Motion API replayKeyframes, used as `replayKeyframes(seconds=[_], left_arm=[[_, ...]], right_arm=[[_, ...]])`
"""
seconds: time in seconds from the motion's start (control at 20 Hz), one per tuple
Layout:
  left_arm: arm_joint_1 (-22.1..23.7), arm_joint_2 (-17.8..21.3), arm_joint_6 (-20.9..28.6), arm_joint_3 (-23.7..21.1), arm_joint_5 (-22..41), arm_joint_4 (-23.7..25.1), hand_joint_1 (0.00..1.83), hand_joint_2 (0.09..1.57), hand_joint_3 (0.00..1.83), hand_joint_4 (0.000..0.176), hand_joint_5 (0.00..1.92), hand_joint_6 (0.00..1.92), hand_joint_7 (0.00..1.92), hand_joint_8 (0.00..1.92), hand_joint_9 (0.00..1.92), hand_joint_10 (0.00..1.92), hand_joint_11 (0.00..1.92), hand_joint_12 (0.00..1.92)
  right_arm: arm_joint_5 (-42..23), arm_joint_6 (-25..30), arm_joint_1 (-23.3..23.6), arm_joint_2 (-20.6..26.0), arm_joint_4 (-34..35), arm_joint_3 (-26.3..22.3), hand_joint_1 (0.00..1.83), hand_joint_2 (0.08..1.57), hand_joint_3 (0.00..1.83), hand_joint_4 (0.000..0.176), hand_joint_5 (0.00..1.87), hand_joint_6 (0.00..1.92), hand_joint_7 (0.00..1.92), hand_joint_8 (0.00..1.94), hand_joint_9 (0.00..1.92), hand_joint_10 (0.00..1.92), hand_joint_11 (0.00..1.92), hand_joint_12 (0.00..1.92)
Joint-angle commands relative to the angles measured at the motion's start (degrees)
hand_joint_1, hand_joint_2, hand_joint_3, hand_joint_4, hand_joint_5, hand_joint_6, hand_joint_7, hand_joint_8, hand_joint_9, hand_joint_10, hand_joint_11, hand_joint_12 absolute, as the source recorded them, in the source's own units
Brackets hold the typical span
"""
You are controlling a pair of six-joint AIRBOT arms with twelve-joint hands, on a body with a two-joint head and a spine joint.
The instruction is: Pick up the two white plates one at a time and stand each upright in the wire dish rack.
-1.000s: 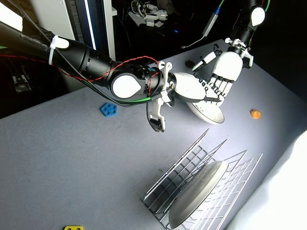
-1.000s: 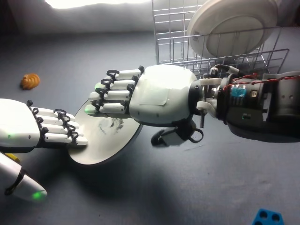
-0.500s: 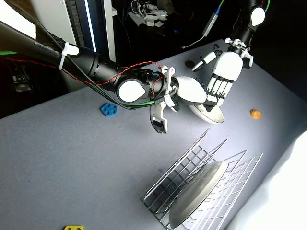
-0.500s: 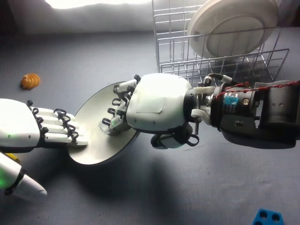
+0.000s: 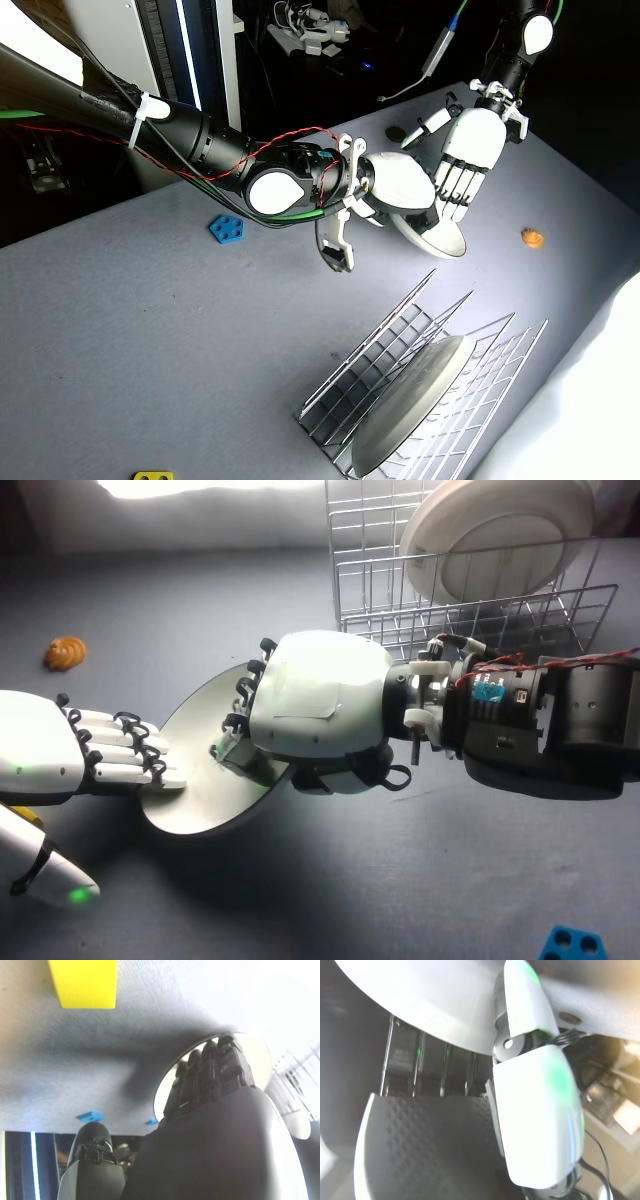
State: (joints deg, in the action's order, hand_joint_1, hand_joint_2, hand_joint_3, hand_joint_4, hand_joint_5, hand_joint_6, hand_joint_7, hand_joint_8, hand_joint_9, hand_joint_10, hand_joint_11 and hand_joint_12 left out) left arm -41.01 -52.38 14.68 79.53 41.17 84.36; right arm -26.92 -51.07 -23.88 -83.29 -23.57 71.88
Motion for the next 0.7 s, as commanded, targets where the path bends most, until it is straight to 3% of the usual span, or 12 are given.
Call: replayKeyframes(seconds=[0.0, 0.15, 0.25, 0.45, 0.65], left_arm=[[-0.38, -0.3, 0.49, 0.23, 0.35, -0.26, 0.0, 1.07, 0.0, 0.0, 0.03, 0.01, 0.02, 0.01, 0.0, 0.0, 0.0, 0.0], [0.07, 0.03, 0.63, 0.14, 0.45, -0.26, 0.0, 1.07, 0.0, 0.0, 0.01, 0.0, 0.01, 0.0, 0.0, 0.0, 0.0, 0.0], [1.11, 0.52, 0.83, 0.07, 0.66, -0.27, 0.0, 1.07, 0.0, 0.0, 0.03, 0.01, 0.03, 0.01, 0.0, 0.0, 0.0, 0.0], [4.82, 1.85, 1.19, -0.11, 1.19, -0.69, 0.0, 1.07, 0.0, 0.0, 0.02, 0.0, 0.02, 0.0, 0.0, 0.0, 0.0, 0.0], [8.97, 3.64, 1.39, -0.44, 2.06, -1.36, 0.0, 1.07, 0.0, 0.0, 0.03, 0.0, 0.03, 0.0, 0.0, 0.0, 0.0, 0.0]], right_arm=[[-4.32, 0.21, 0.0, 0.18, 1.11, -0.12, 1.39, 1.05, 0.0, 0.0, 0.96, 1.09, 1.31, 0.19, 1.11, 0.87, 1.06, 0.96], [-4.44, 0.21, -0.08, 0.25, 1.11, -0.13, 1.39, 1.05, 0.0, 0.0, 0.99, 1.03, 1.33, 0.14, 1.06, 0.94, 0.92, 0.99], [-5.56, 0.22, -0.27, 0.69, 1.11, -0.15, 1.39, 1.05, 0.0, 0.0, 1.0, 0.99, 1.32, 0.22, 1.07, 0.94, 0.92, 1.06], [-6.57, 1.12, -0.59, 2.81, 1.66, -0.28, 1.39, 1.06, 0.0, 0.0, 0.98, 1.05, 1.24, 0.35, 1.03, 0.99, 0.95, 1.02], [-6.11, 2.37, -0.4, 4.44, 3.75, -0.91, 1.39, 1.05, 0.0, 0.0, 1.0, 1.06, 1.38, 0.1, 1.01, 0.92, 0.98, 0.95]])
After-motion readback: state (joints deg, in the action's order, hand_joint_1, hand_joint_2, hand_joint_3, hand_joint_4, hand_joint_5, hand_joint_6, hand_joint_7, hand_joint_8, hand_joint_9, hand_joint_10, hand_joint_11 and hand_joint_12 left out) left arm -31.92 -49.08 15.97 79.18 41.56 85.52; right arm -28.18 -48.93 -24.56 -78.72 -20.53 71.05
